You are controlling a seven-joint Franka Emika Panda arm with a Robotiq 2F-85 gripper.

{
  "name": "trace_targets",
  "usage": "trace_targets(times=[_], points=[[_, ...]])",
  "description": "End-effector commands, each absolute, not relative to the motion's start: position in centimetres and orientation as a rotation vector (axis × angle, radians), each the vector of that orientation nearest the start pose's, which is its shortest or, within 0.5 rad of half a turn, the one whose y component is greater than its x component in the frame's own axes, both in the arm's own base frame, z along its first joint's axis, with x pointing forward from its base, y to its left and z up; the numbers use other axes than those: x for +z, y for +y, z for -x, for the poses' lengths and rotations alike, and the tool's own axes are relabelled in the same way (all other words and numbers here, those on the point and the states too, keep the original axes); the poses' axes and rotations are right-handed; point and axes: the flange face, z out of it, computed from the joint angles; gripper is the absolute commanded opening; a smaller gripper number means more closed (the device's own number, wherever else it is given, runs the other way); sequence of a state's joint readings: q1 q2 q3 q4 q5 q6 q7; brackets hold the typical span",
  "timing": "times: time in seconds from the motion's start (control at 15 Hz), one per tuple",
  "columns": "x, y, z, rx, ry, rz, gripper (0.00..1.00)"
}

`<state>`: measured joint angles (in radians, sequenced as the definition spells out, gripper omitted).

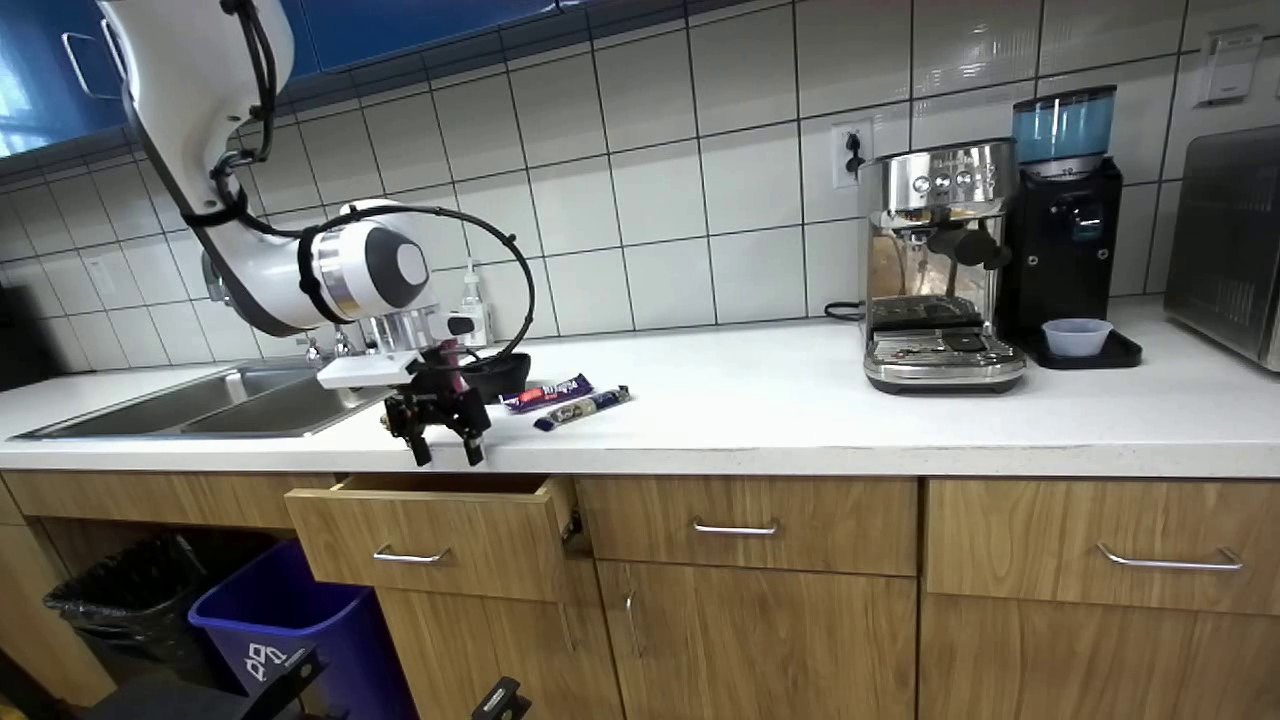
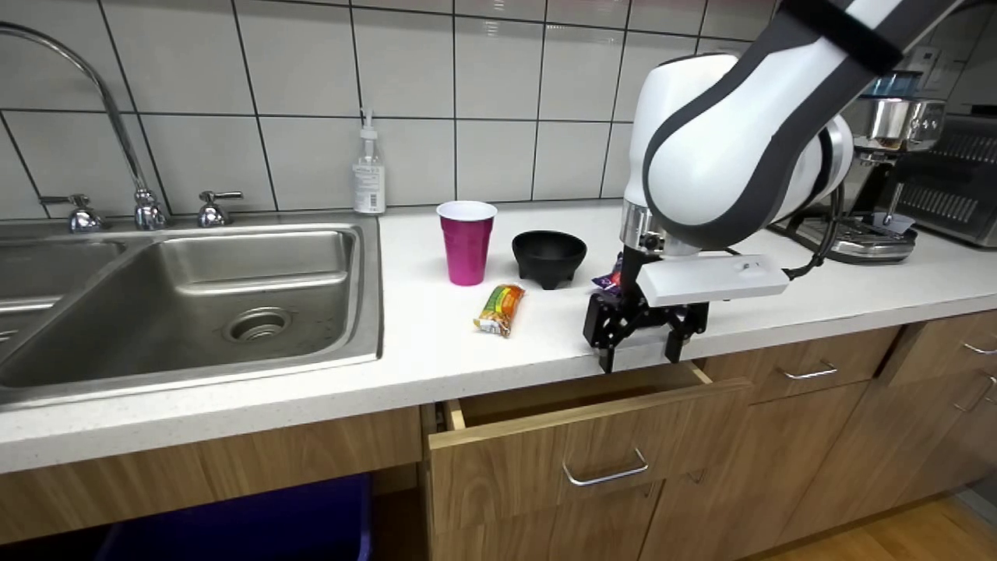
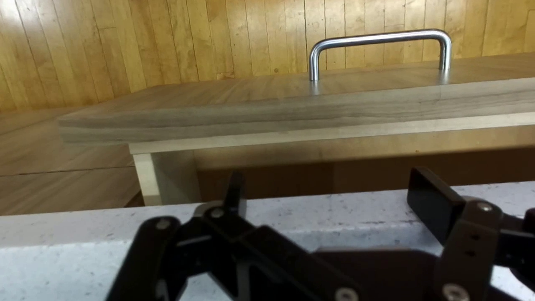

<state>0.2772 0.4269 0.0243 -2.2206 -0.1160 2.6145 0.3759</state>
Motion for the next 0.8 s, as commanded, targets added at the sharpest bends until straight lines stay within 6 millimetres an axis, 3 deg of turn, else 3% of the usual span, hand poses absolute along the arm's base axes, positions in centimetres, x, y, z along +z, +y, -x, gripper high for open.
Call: trace_targets(times=[0.0,0.73], points=[[17.3,16.9,-52.5,-0.026,0.023,3.207,1.00],[15.4,17.2,-51.9,-0.042,0.049,3.207,1.00]])
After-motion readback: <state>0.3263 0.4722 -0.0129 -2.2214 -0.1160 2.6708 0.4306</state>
